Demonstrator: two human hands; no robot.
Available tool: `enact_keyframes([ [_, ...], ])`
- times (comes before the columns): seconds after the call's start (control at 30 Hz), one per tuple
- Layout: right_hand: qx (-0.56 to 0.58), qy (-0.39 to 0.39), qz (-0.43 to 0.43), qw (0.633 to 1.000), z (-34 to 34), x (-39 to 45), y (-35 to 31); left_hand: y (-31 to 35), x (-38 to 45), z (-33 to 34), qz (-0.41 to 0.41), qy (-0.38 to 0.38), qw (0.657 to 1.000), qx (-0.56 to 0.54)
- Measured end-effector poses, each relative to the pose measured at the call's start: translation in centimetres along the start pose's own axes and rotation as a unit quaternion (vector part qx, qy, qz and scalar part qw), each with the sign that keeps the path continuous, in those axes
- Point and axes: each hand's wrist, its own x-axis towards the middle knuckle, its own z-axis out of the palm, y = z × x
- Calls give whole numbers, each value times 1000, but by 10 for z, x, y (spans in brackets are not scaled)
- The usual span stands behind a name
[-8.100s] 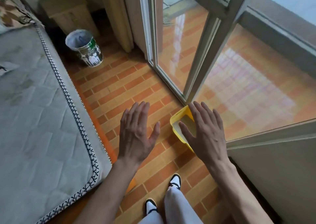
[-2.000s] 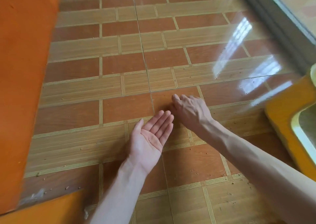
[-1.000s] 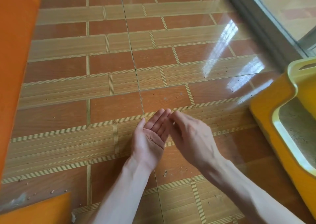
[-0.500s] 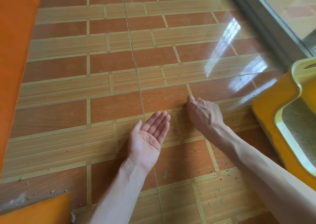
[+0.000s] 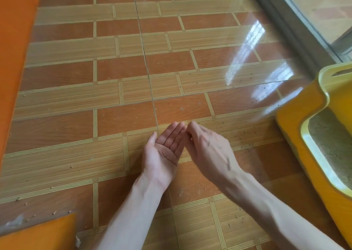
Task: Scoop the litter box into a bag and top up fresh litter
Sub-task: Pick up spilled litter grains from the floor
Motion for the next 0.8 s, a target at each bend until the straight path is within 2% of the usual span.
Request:
enact_keyframes([
  [0.23,-21,-14,-57,998,12,-11,-17,-5,3,4,-27,-24,999,-15],
  [0.33,11,2,-64,998,8,-13,-17,-4,1,4,-32,-31,999,-13],
  [0.43,63,58,7,996,0,-10,-1,-2,-1,2,-19,-23,999,10],
  [0.5,5,62,57,996,2,-1,19,-1,-4,2,-9,-22,1000,9],
  [0.67,-152,-49,101,982,20,28,53,0,-7,3,-9,-32,999,5],
  [0.8,-265,-128,108,950,21,42,50,1,-7,2,-8,-32,999,2],
])
